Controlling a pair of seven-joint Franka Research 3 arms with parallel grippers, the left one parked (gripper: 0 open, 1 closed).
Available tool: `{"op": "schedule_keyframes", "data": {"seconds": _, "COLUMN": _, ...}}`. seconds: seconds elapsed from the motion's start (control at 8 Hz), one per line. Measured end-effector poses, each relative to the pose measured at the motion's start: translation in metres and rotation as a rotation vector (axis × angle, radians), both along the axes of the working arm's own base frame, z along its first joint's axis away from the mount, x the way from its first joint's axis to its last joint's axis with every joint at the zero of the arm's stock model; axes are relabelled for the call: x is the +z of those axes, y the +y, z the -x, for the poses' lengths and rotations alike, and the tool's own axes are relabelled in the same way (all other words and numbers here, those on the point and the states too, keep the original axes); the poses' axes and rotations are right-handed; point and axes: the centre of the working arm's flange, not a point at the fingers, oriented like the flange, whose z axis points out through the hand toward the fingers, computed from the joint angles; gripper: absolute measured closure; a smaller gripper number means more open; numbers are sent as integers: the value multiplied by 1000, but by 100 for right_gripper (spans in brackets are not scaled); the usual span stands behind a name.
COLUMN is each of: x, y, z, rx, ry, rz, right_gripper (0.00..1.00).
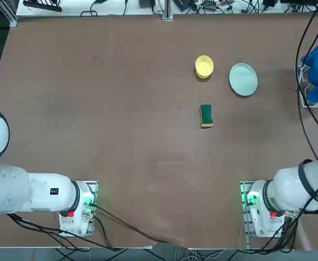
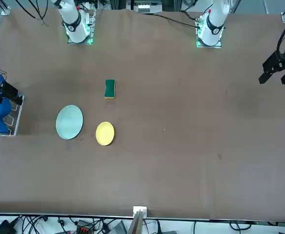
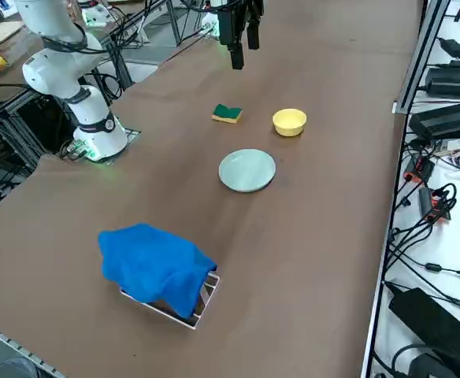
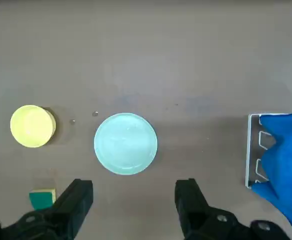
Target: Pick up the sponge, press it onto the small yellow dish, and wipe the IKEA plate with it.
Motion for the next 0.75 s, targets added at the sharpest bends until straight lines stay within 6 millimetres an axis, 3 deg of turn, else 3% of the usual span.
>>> {"op": "schedule_keyframes", "data": {"seconds": 0.75, "x": -6, "y": 31, "z": 8, "rx": -14, "ry": 76, "rz": 1, "right_gripper": 0}}
